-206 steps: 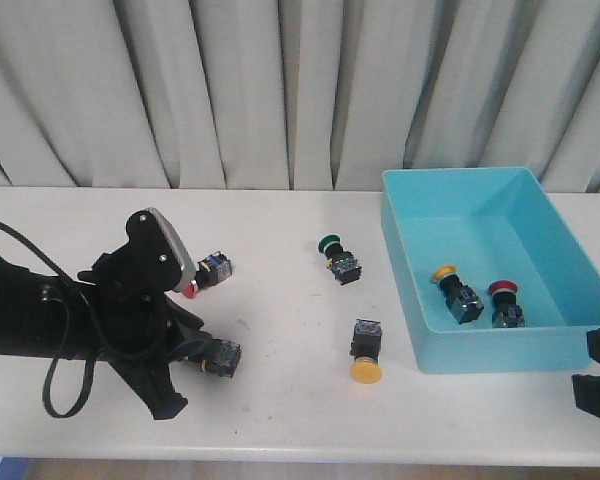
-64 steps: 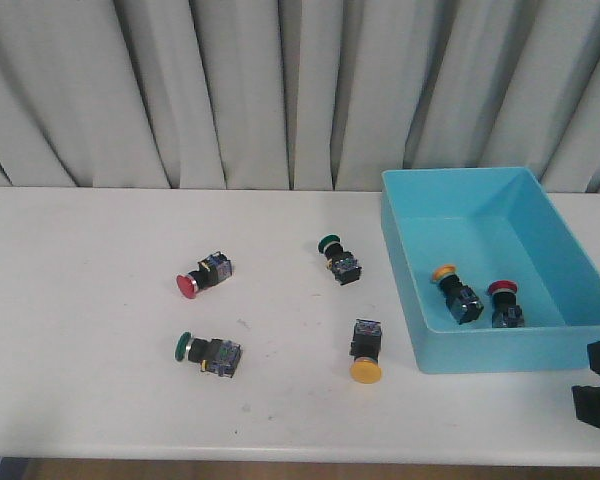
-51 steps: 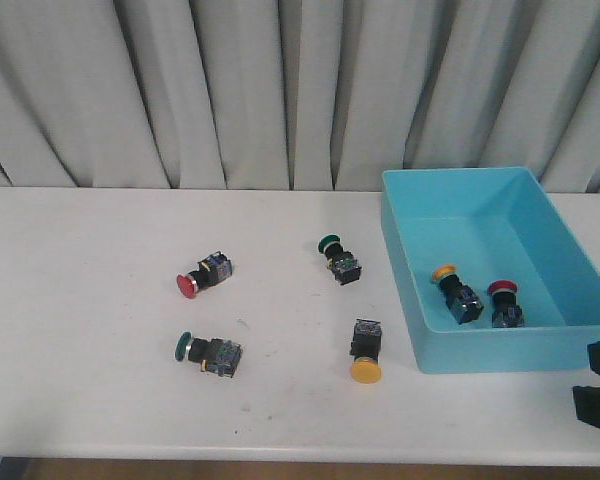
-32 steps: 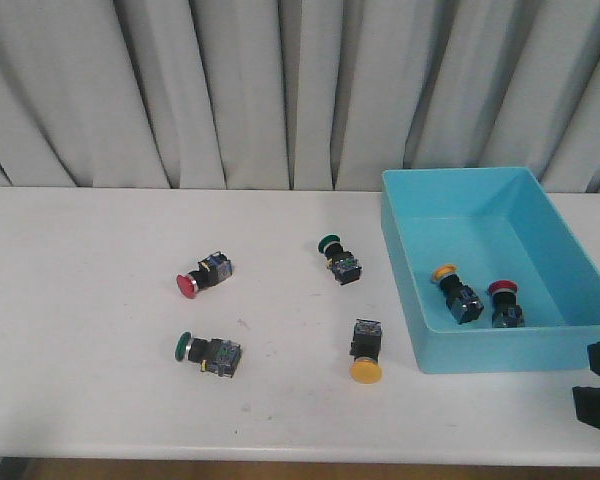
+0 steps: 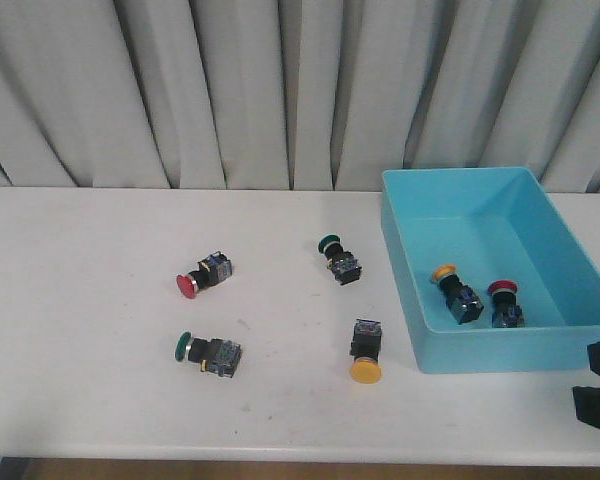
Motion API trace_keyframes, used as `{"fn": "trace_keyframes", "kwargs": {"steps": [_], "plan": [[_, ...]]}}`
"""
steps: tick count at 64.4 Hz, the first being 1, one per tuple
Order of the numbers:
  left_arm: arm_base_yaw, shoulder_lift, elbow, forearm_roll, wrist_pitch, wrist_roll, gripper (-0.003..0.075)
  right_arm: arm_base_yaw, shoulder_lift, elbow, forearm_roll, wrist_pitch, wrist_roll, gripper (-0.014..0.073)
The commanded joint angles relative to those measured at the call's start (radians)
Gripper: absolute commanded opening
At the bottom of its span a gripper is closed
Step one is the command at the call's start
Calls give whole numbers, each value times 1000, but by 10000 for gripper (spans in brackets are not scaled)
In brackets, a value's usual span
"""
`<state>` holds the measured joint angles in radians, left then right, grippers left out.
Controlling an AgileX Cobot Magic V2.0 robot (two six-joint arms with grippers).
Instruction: Pick red and yellow buttons and place in box
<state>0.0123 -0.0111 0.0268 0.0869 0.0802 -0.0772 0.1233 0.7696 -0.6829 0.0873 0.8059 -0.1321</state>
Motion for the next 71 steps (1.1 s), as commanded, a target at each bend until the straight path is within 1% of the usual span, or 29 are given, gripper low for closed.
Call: {"fn": "trace_keyframes", "kwargs": {"steps": [1,24,33,37,55,71], "plan": [[-2,-14,49,17,-55,-13,-8,0,-6,-26,1,-52,0,-8],[-2,-14,49,13,-73,9,-8,0,-6,-26,1,-52,0,-8],[-2,-14,49,13,-138,10,-8,0,-6,-26,1,-52,0,-8],[-2,-14,49,13,-147,10,-8,0,-6,-26,1,-52,0,-8],[-2,-14,49,12,-150,46,-8,0,-6,-26,1,-48,0,-8],[-2,-14,48,12,-140,43,-8,0,-6,-26,1,-48,0,-8]]}}
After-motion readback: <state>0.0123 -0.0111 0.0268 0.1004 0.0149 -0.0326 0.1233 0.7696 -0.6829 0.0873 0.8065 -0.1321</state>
